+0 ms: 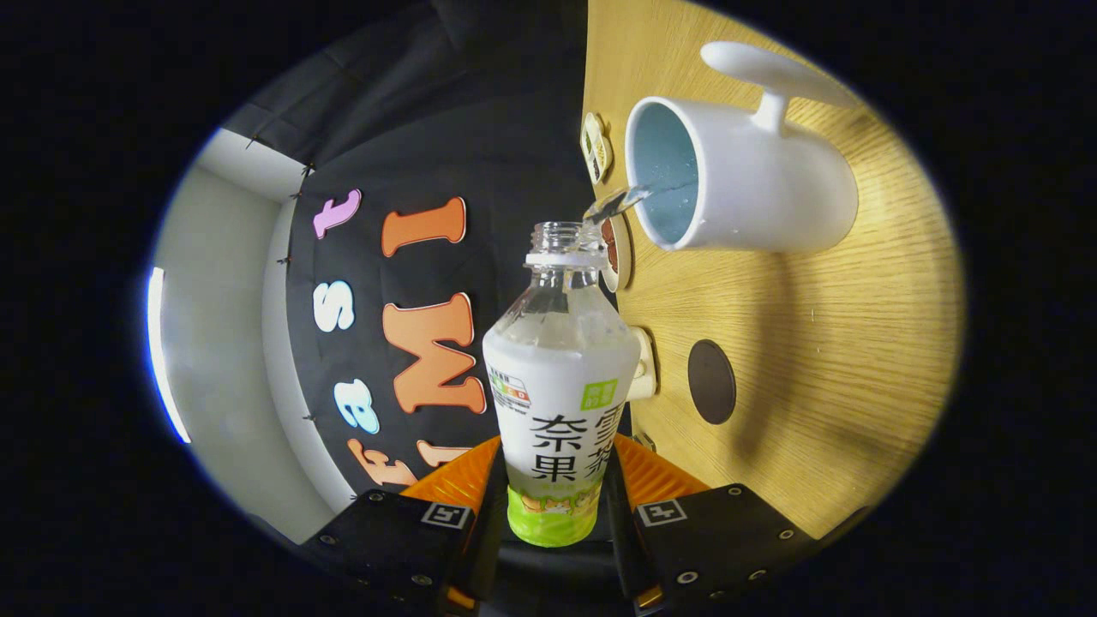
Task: Take the bottle from table, then pour the juice into the cup, finally place the bottle on the coaster
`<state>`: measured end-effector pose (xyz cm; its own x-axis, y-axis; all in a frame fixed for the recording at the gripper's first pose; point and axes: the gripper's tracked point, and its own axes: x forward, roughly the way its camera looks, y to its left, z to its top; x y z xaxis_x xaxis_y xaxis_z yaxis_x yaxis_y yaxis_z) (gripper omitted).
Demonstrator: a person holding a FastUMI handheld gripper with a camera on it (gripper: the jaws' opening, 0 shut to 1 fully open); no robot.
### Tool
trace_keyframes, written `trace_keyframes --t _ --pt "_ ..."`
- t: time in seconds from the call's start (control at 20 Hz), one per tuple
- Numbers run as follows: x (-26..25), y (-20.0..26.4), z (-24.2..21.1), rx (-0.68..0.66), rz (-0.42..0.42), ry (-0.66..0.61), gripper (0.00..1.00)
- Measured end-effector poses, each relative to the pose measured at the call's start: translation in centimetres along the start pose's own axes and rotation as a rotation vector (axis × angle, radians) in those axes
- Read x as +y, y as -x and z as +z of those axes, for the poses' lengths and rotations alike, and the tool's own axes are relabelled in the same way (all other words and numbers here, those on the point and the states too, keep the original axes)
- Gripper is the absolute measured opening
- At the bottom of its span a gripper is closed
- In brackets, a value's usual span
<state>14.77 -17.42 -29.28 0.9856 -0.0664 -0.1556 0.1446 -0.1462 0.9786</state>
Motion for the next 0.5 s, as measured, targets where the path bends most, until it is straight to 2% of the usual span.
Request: trace_keyframes --t 0.5 --pt "1.7 -0.1 0.8 -0.007 0.027 -0.062 0.56"
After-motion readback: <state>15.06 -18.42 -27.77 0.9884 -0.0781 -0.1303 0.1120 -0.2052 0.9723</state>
